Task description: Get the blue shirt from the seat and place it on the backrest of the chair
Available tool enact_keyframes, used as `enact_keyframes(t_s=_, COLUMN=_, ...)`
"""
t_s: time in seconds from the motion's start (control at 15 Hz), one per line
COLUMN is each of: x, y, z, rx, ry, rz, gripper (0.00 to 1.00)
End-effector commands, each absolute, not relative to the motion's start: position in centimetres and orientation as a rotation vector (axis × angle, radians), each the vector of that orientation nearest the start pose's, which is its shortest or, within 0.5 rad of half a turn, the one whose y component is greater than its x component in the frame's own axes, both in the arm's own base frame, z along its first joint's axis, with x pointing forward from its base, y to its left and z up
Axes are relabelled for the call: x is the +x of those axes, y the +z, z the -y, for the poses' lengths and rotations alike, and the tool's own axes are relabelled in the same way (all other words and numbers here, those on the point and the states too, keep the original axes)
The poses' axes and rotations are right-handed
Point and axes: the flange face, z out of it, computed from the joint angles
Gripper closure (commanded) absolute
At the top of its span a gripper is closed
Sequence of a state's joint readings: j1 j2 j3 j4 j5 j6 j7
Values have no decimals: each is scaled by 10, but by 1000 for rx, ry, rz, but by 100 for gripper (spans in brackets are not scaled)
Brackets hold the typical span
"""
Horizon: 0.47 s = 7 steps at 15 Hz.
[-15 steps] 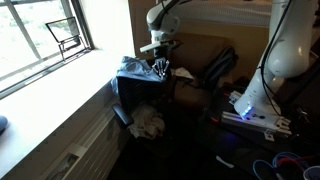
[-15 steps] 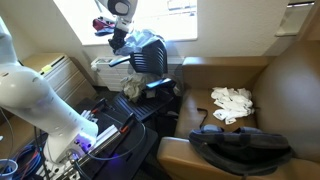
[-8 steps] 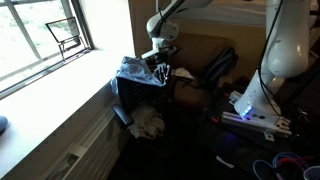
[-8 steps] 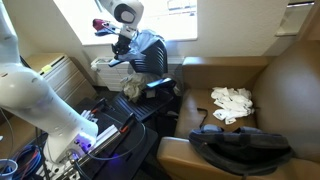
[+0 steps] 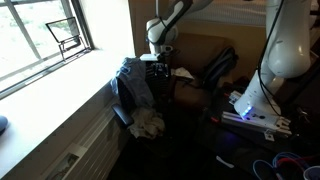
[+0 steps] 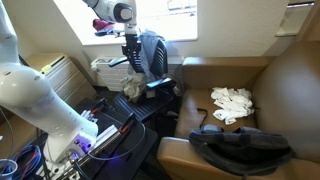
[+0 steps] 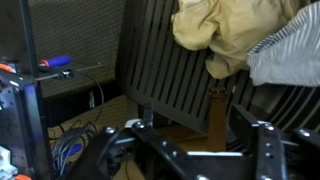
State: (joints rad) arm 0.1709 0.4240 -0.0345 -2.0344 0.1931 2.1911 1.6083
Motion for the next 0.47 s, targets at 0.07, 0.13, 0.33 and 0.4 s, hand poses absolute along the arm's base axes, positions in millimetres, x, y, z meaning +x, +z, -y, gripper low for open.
enact_keyframes(t_s=0.07, x=568, y=228, z=-65, rx=-2329, ry=17, rz=-2301, gripper=0)
enact_keyframes(t_s=0.13, x=571, y=235, z=-59, rx=-2331, ry=-82, rz=-2289, gripper=0)
enact_keyframes(t_s=0.33, x=586, y=232, z=-55, rx=-2261, ry=-108, rz=-2322, gripper=0)
enact_keyframes(t_s=0.4, x=588, y=239, z=-51, rx=-2214, ry=-139, rz=-2331, gripper=0)
